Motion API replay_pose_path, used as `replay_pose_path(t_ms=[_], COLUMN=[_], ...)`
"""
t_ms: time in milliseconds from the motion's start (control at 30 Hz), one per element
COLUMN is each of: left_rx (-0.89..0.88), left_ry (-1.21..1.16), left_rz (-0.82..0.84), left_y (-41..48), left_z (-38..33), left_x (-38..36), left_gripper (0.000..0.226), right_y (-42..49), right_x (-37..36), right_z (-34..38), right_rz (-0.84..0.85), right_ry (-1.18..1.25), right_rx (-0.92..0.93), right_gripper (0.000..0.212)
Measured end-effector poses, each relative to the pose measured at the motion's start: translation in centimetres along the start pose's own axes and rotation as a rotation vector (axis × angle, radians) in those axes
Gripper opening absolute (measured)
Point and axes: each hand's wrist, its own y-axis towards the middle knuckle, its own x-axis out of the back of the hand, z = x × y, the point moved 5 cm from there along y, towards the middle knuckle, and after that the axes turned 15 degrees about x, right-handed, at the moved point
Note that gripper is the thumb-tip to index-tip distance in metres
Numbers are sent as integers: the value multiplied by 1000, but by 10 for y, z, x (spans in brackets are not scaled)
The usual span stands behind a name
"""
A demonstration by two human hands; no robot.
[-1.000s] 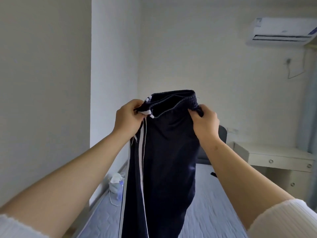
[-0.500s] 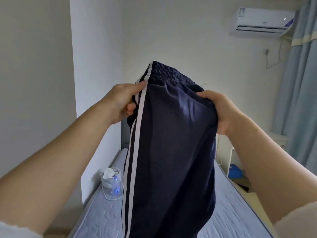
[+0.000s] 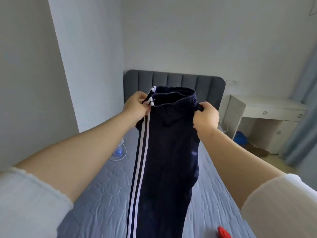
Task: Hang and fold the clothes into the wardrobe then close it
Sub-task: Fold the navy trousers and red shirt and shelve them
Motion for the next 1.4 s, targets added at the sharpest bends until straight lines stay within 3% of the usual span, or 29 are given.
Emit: replay_pose_path(t_ms=[233, 400, 567, 733, 900, 1000, 1167, 1400], left_rx=[-409, -502, -334, -33, 228, 357, 561, 634], left_ry=[-77, -91, -67, 31, 329, 411, 439, 610], left_rz=[-25, 34, 91, 194, 219, 292, 416, 480], left_y=[-16, -48, -64, -73, -104, -129, -168, -199], left_z=[-101, -106, -36, 96, 241, 303, 373, 416], left_x=[37, 57, 49, 15, -16, -27, -43, -46], left_gripper=[17, 26, 27, 23, 22, 20, 18, 19], right_y=[36, 18, -36, -119, -223, -268, -325, -377], right_x=[32, 48, 34, 11, -7, -10, -14, -12], right_z=[78, 99, 51, -47, -153, -194, -232, -258], right_rz=[-208, -208, -113, 24, 286, 501, 664, 774], right_ry=[264, 370, 352, 273, 48, -188, -74, -27], right_rx=[296, 322, 214, -37, -320, -377, -544, -679], right_gripper=[27, 30, 32, 31, 15, 14, 22, 19])
